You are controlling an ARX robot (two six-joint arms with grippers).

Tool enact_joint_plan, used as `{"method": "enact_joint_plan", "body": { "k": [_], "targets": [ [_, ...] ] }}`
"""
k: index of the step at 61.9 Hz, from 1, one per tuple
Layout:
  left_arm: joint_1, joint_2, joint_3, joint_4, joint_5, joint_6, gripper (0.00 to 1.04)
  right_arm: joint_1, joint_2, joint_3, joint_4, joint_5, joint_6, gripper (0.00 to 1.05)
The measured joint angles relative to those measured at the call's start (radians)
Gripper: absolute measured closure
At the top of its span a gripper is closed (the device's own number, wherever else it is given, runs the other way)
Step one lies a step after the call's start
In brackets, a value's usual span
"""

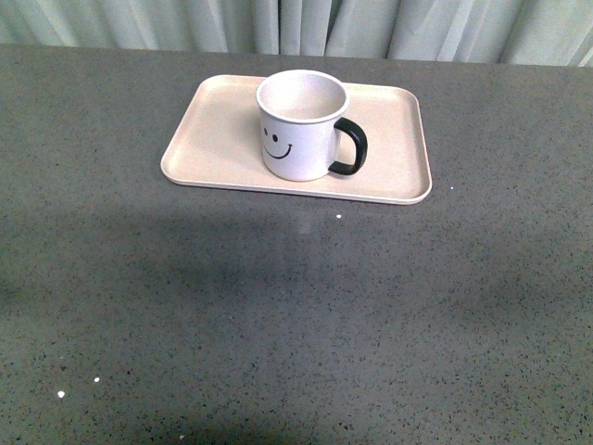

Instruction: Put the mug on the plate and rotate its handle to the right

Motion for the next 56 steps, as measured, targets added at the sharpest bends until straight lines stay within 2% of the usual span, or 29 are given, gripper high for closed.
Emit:
{"method": "enact_joint_plan", "body": {
  "k": [8,38,39,41,42,44,48,52,56],
  "targets": [
    [0.0,0.0,0.0,0.0,0.001,-0.001,1.02,0.0,0.0,0.0,0.0,0.0,0.0,0.09],
    [0.0,0.0,0.0,0.0,0.0,0.0,0.08,0.0,0.0,0.0,0.0,-0.002,0.0,0.09],
    [0.0,0.0,0.0,0.0,0.0,0.0,0.08,-0.003,0.007,0.003,-0.008,-0.018,0.0,0.09],
    [0.0,0.0,0.0,0.0,0.0,0.0,0.09,-0.052,0.079,0.057,-0.145,-0.183,-0.012,0.09],
    [0.0,0.0,0.0,0.0,-0.002,0.0,0.1,-0.068,0.108,0.074,-0.185,-0.224,-0.017,0.09],
    [0.0,0.0,0.0,0.0,0.0,0.0,0.1,-0.124,0.253,0.151,-0.314,-0.376,-0.036,0.09],
    [0.0,0.0,0.0,0.0,0.001,0.0,0.09,-0.162,0.46,0.237,-0.347,-0.516,-0.045,0.09],
    [-0.001,0.0,0.0,0.0,0.001,0.0,0.09,-0.17,0.623,0.308,-0.266,-0.535,-0.049,0.09],
    [-0.001,0.0,0.0,0.0,0.0,0.0,0.09,-0.163,0.78,0.382,-0.142,-0.488,-0.059,0.09]
  ]
}}
